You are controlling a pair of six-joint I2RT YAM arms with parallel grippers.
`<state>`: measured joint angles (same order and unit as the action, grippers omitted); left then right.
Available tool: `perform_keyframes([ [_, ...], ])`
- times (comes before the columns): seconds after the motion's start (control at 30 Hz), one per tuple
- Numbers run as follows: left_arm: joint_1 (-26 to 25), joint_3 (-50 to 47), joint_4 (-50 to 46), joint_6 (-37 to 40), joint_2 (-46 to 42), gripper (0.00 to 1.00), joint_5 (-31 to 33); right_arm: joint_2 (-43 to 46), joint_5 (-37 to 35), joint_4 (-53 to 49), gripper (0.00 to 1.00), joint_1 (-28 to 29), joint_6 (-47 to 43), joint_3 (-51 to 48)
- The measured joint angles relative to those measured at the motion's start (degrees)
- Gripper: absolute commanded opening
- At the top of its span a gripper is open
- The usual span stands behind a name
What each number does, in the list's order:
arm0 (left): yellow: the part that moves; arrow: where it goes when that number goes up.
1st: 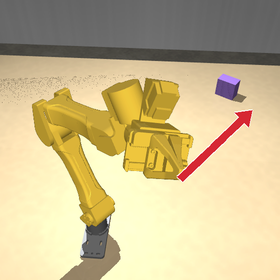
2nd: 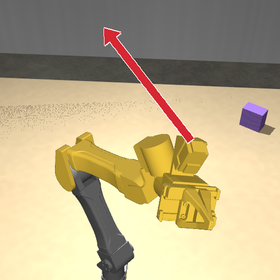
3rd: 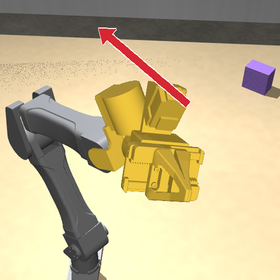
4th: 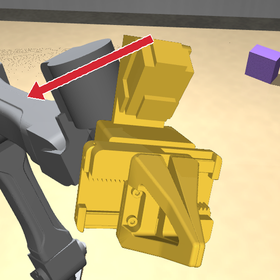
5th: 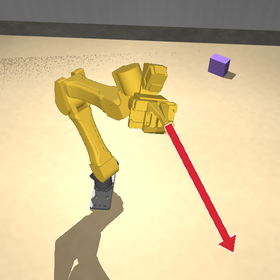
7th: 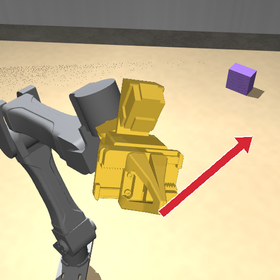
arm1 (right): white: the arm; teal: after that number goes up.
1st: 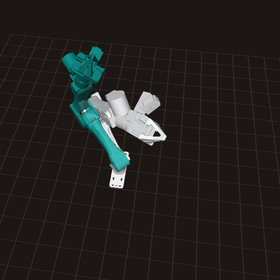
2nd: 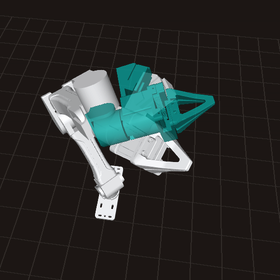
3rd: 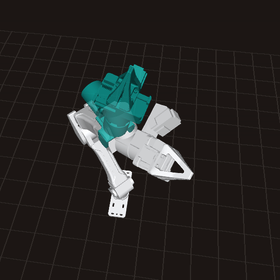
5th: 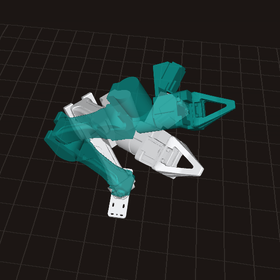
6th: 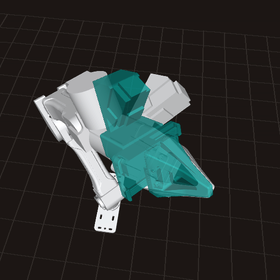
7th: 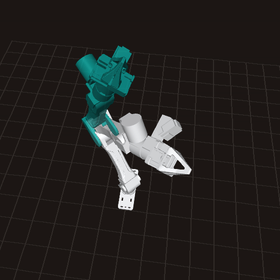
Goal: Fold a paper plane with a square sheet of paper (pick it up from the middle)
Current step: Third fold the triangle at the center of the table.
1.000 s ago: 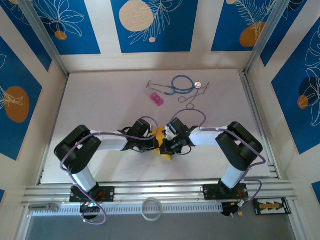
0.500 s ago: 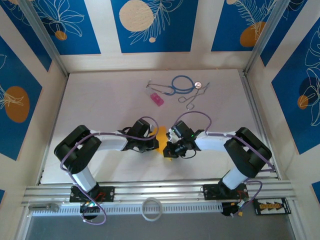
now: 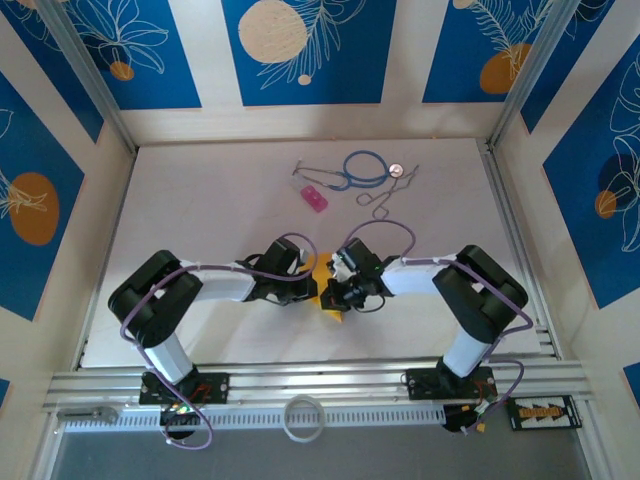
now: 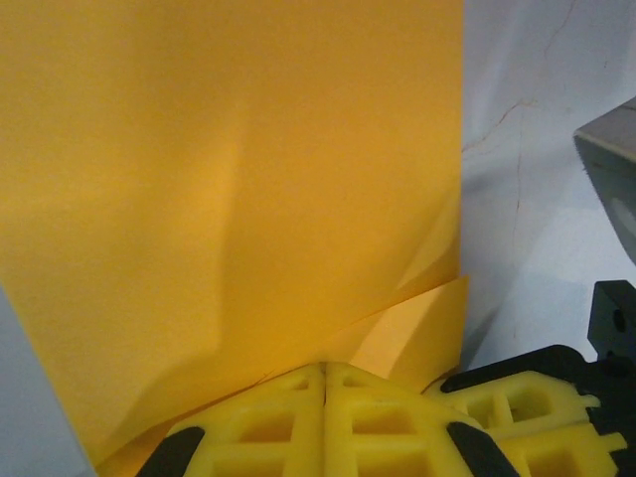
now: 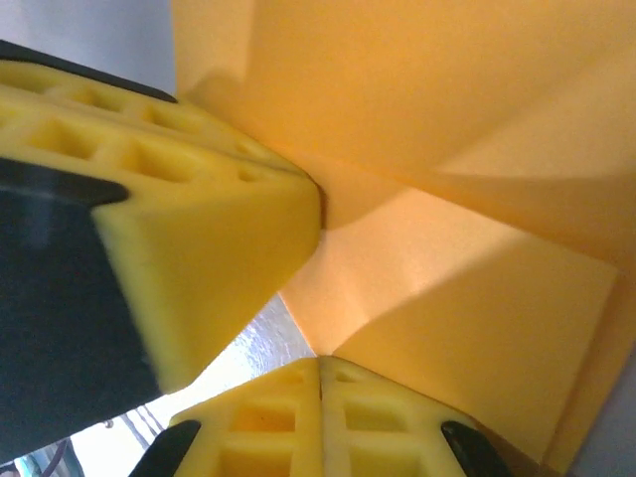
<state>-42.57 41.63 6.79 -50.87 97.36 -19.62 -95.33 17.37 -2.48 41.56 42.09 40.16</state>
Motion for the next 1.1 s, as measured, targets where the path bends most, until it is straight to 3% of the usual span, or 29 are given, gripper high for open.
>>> perform_keyframes([
  [0.37,0.0,0.0,-0.1,0.4,0.0,0.04,0.1,12.5,0.7,0.4,0.06,-1.7,-0.3,-13.0],
  [0.6,0.0,0.3,-0.6,1.8,0.0,0.04,0.1,17.7,1.1,-2.0,0.08,-2.9,-0.4,-13.5],
  [0.9,0.0,1.1,-1.9,2.6,0.1,0.04,0.3,7.1,1.9,0.9,0.08,-4.0,-0.1,-3.5],
  [1.1,0.0,1.3,-2.3,2.8,0.1,0.07,0.2,3.5,2.1,1.6,0.02,-4.0,0.3,-4.7],
])
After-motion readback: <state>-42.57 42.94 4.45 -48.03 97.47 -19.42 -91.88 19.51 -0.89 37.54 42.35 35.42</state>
